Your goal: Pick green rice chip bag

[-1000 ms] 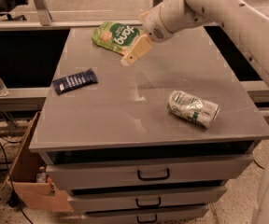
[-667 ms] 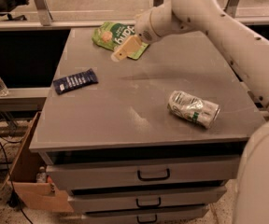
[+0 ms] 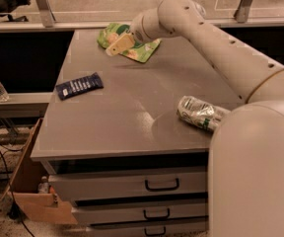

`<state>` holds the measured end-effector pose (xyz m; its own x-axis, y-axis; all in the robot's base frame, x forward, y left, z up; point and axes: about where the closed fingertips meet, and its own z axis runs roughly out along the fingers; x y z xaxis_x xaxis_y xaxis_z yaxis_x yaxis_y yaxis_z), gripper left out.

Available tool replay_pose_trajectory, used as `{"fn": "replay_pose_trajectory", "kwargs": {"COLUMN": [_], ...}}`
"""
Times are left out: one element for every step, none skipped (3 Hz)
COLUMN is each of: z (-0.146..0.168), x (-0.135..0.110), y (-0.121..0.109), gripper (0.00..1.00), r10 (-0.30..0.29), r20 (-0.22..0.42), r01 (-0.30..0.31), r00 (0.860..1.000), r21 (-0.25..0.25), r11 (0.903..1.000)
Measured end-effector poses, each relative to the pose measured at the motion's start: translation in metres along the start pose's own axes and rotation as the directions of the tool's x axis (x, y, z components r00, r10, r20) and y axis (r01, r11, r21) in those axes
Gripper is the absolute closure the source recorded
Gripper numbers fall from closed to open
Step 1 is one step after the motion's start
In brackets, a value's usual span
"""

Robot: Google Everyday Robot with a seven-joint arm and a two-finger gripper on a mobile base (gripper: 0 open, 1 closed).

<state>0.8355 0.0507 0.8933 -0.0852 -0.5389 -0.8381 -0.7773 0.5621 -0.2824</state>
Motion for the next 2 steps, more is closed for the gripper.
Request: {"fn": "replay_pose_trajectory", "kwargs": {"z": [0.013, 0.023], "x": [0.004, 0.015], "y": [-0.028, -0.045], "gripper": [0.0, 0.0], "r10": [0.008, 0.034], "r20": [-0.005, -0.016], "r01": [-0.008, -0.033], "r00": [1.0, 0.999], "r21": [0.058, 0.077], "r11": [0.9983, 0.9965]}}
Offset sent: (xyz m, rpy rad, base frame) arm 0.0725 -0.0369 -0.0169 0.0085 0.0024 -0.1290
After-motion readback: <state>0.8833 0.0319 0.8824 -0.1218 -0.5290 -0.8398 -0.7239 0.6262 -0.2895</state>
